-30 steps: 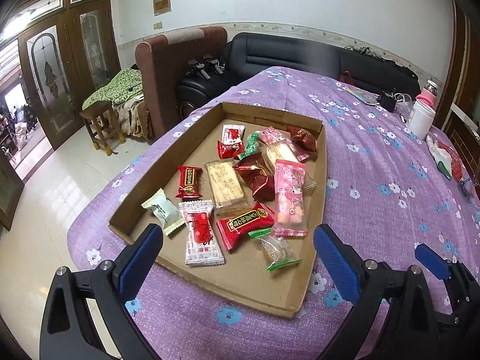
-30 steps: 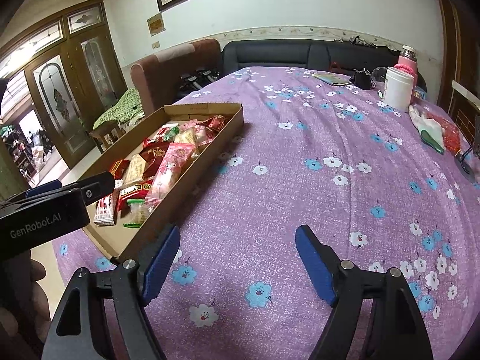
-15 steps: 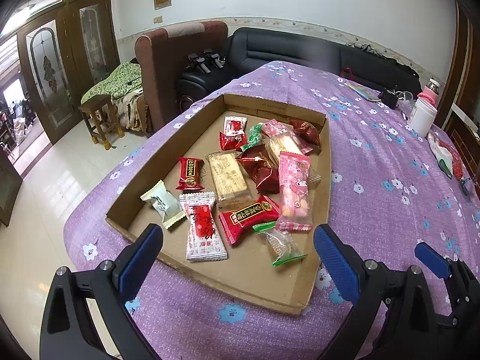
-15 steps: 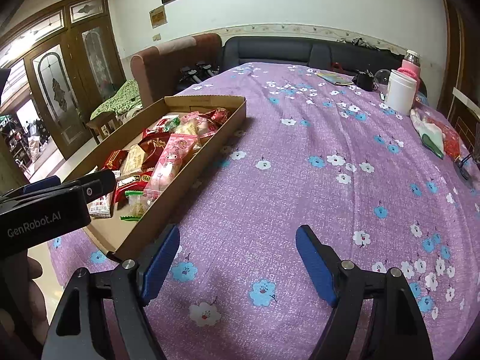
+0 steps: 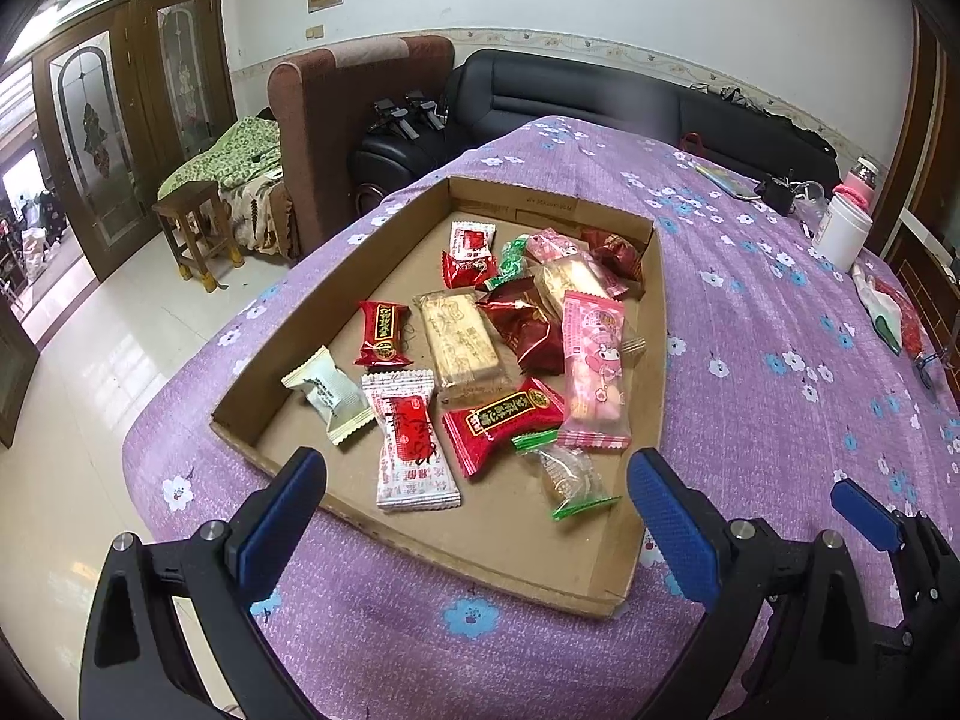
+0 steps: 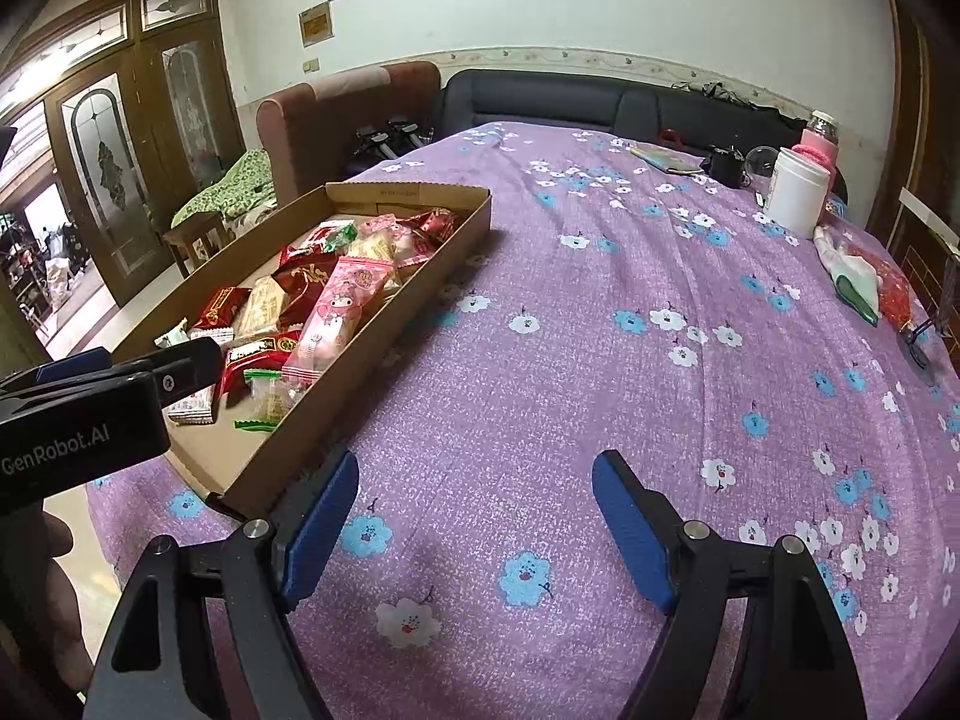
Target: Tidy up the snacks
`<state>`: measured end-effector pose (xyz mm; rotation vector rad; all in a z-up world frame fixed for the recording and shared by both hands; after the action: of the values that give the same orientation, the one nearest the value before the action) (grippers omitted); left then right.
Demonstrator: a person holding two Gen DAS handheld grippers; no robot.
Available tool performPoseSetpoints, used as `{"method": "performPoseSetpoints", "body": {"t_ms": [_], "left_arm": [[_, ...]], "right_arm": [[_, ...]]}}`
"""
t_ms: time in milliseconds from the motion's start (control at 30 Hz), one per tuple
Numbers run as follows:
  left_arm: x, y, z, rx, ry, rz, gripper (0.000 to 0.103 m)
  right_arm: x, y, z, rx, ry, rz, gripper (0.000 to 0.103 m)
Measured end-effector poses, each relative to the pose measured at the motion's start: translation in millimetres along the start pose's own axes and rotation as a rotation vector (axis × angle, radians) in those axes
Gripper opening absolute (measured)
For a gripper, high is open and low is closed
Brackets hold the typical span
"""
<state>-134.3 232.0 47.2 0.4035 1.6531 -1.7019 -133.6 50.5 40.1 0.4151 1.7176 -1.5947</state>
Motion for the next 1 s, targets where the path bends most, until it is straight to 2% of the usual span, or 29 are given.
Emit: {"method": "performPoseSetpoints", "body": {"t_ms": [533, 667, 800, 833, 867, 967, 1000], "left_arm": [[3.0, -0.9, -9.7, 0.006, -0.025, 0.004, 0.101], [3.7, -13.1, -14.0, 0.002, -0.044, 0.060, 0.101], [0.1, -46.2, -18.3, -0.062, -0.050, 0.236, 0.101], [-0.5, -62.3, -18.8, -0.085, -0.052, 0.322, 0.101], [-1.0, -72.6, -19.8, -0.094, -0.056, 0.374, 0.101], [2.0, -111.8, -23.0, -0.074, -0.092, 0.587, 0.103], [2.8, -116.9, -25.8, -0.068, -0.108, 0.618, 0.103]], "right_arm": [[2.5, -1.5, -5.7, 0.013, -0.011, -0.004, 0.084], [2.4, -4.1, -6.3, 0.015, -0.008, 0.006, 0.084], [2.1, -8.5, -8.0, 0.007, -0.011, 0.027, 0.084], [2.1, -10.0, -8.5, 0.006, -0.012, 0.035, 0.084], [1.8, -11.7, -9.1, 0.004, -0.013, 0.045, 0.084], [0.7, -16.8, -10.4, 0.002, -0.016, 0.074, 0.084], [0.5, -18.1, -10.5, 0.000, -0.015, 0.082, 0.085]]}}
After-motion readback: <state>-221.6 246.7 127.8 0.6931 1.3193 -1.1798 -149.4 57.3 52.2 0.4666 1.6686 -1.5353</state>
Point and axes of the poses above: each gripper's, at about its wrist camera, not at the fingertips, and y roughly the way its jaws point, z to its right, x to its underside, the point moved 3 cm from there along y, roughly the way its jaws point, and after that the axes turned 8 degrees about x, right-handed, at the moved point
